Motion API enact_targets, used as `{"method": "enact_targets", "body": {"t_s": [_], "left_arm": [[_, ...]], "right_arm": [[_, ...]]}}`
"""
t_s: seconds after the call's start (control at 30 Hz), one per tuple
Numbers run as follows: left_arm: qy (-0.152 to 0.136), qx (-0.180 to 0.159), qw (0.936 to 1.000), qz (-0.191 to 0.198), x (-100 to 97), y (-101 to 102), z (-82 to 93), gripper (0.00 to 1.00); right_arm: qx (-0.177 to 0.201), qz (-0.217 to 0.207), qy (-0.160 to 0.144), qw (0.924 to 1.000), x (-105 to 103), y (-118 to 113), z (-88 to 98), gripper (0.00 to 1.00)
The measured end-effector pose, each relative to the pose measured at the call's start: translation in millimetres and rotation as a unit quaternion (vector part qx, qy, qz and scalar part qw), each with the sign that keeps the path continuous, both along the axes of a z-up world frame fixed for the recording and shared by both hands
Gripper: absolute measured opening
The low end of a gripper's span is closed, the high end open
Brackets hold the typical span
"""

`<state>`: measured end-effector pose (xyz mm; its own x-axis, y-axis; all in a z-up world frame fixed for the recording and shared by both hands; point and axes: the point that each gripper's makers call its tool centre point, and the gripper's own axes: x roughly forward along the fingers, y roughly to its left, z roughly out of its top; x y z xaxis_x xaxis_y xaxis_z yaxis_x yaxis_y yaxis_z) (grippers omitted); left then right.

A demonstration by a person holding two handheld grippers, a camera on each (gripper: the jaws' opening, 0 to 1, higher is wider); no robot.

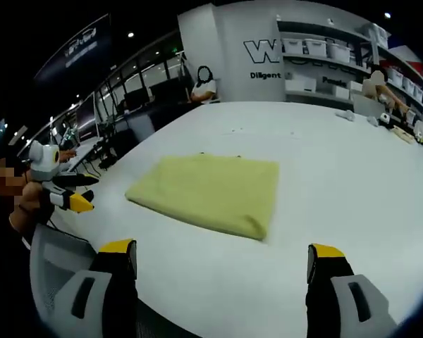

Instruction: Fold the garment on the visible template until the final outline fits inside the template.

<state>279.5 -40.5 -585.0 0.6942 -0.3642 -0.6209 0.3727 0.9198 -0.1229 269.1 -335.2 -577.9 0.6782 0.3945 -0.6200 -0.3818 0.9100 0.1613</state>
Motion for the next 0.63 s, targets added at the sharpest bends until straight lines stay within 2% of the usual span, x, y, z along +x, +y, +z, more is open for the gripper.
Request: {"method": "enact_targets", "body": {"t_s": [0.33,0.63], "left_arm": [[-0.001,0.008,1.0000,0.004,-4.6,7.1,1.0,0.99],[0.001,0.004,1.0000,-0.001,-7.2,2.5,1.5,0.99]], "right_arm": [[-0.007,-0.005,-0.002,1.0000,1.3,-4.2,-0.8,0.99],[-0.007,-0.007,0.006,0.9999,-2.4,-6.9,-2.8,0.99]]}}
